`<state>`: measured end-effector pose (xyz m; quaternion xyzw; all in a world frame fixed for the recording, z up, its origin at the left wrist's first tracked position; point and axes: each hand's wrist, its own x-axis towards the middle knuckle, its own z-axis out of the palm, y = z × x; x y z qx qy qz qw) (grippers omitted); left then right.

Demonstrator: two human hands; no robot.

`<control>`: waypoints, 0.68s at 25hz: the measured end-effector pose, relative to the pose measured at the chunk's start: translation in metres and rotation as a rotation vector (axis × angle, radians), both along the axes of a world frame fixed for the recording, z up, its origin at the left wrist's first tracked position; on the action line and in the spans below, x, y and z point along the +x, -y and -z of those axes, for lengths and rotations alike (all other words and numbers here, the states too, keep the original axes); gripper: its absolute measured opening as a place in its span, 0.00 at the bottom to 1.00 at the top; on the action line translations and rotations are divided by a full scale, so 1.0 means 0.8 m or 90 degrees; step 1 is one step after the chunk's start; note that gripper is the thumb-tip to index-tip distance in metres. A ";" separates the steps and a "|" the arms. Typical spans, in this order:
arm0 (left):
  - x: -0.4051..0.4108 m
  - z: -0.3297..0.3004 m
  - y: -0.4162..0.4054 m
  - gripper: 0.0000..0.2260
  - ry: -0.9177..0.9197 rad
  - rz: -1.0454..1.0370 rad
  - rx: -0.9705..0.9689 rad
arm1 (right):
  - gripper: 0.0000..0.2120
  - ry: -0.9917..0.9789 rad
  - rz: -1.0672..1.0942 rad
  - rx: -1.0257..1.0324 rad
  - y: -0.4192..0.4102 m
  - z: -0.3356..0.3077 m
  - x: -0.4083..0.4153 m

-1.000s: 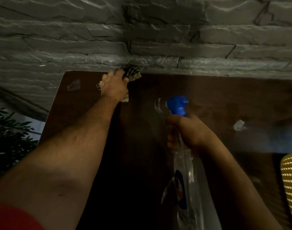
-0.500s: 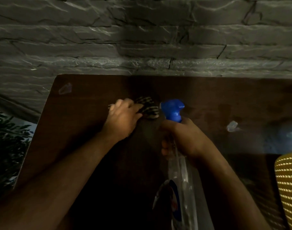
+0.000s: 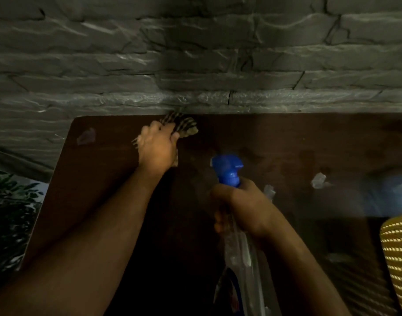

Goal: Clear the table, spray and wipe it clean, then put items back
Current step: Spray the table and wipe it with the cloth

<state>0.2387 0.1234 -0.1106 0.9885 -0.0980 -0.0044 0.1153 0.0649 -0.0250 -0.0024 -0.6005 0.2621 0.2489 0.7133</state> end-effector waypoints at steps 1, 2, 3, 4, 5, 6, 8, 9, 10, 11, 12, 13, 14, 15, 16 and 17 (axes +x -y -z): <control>0.012 -0.001 0.033 0.15 -0.015 -0.026 0.003 | 0.08 0.007 0.009 -0.009 0.000 0.004 0.000; 0.014 -0.002 0.070 0.15 -0.032 0.007 -0.001 | 0.07 0.011 0.026 -0.017 0.001 0.007 0.001; 0.009 -0.004 0.101 0.15 -0.038 0.067 -0.008 | 0.06 0.013 0.045 -0.025 0.003 0.009 0.000; 0.001 -0.004 0.117 0.16 -0.044 0.122 -0.029 | 0.06 0.011 0.056 -0.027 0.004 0.009 -0.001; -0.007 0.002 0.110 0.16 -0.053 0.163 -0.035 | 0.07 -0.001 0.057 -0.023 0.004 0.008 -0.005; -0.011 0.013 0.089 0.17 -0.039 0.186 -0.040 | 0.09 -0.015 0.052 -0.014 0.006 0.006 -0.009; 0.006 0.014 0.043 0.18 -0.029 0.160 -0.016 | 0.12 -0.033 0.044 0.003 0.014 0.004 -0.019; 0.022 0.010 0.033 0.18 -0.026 0.122 -0.002 | 0.13 -0.036 0.044 0.005 0.016 0.004 -0.022; 0.038 0.006 0.033 0.18 -0.043 0.076 0.004 | 0.13 -0.037 0.045 0.002 0.016 0.004 -0.023; 0.045 -0.001 0.042 0.18 -0.064 0.057 -0.010 | 0.13 -0.036 0.050 -0.005 0.014 0.004 -0.022; 0.041 -0.007 0.055 0.18 -0.088 0.074 -0.019 | 0.13 -0.032 0.056 -0.011 0.012 0.003 -0.021; 0.026 -0.011 0.058 0.17 -0.098 0.123 -0.015 | 0.12 -0.029 0.059 -0.010 0.010 0.003 -0.022; 0.001 -0.008 0.050 0.17 -0.085 0.202 -0.015 | 0.12 -0.025 0.059 -0.008 0.007 0.001 -0.023; -0.028 0.000 0.028 0.17 -0.066 0.279 -0.030 | 0.12 -0.026 0.057 -0.006 0.005 -0.001 -0.024; -0.050 0.007 -0.003 0.16 -0.053 0.331 -0.042 | 0.12 -0.033 0.056 -0.001 0.003 -0.003 -0.029; -0.052 0.006 -0.022 0.16 -0.050 0.329 -0.047 | 0.12 -0.040 0.051 0.004 0.001 -0.005 -0.033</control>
